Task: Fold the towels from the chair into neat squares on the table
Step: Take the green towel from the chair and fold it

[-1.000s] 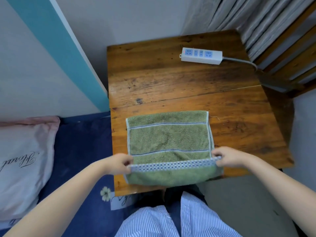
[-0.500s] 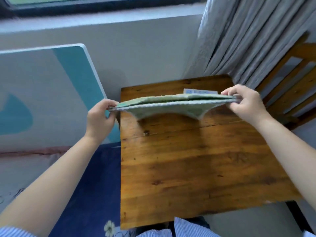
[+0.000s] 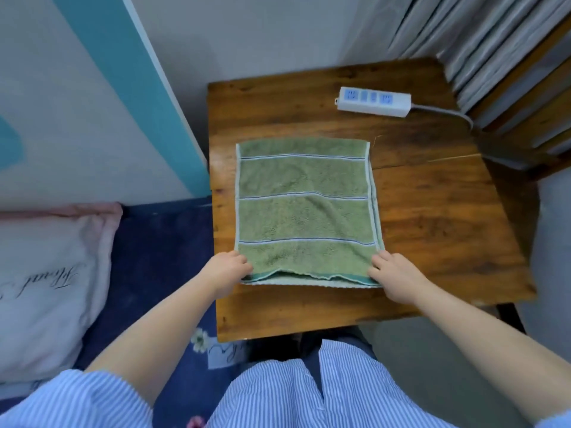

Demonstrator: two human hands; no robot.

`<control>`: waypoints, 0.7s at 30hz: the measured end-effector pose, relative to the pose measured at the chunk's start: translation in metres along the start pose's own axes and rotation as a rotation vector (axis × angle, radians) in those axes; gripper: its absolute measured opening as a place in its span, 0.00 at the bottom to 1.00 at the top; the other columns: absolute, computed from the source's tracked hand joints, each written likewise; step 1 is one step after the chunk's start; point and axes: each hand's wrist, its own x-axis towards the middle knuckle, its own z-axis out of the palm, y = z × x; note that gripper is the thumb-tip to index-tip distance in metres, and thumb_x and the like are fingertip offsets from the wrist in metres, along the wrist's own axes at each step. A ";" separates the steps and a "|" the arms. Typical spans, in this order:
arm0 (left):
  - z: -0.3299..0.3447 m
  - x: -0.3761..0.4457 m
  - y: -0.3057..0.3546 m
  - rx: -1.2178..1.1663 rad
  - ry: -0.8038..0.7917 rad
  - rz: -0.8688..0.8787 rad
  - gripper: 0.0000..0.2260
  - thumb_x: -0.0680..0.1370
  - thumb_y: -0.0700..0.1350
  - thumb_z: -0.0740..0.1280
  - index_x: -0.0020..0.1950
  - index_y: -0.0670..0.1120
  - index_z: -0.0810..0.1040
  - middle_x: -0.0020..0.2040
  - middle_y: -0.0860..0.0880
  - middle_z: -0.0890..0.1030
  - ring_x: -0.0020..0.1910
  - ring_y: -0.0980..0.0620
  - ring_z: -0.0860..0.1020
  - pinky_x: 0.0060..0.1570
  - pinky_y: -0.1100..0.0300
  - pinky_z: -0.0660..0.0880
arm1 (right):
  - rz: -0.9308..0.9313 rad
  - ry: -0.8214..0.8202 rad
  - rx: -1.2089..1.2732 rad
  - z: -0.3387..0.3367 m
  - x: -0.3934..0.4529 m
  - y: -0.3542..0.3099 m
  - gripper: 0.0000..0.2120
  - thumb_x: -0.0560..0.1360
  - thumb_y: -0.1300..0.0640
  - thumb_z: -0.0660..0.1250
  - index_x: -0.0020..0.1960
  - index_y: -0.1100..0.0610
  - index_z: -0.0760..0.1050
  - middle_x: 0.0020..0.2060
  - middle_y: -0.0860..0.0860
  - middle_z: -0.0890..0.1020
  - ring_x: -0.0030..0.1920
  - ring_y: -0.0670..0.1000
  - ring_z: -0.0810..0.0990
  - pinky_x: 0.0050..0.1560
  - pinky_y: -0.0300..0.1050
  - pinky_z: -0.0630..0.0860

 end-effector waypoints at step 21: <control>0.053 0.007 0.033 0.042 0.024 -0.036 0.16 0.78 0.37 0.59 0.66 0.41 0.66 0.62 0.44 0.70 0.62 0.45 0.69 0.56 0.57 0.68 | 0.119 0.040 0.040 0.036 -0.001 -0.032 0.18 0.41 0.58 0.81 0.25 0.56 0.75 0.23 0.51 0.75 0.24 0.50 0.76 0.19 0.37 0.67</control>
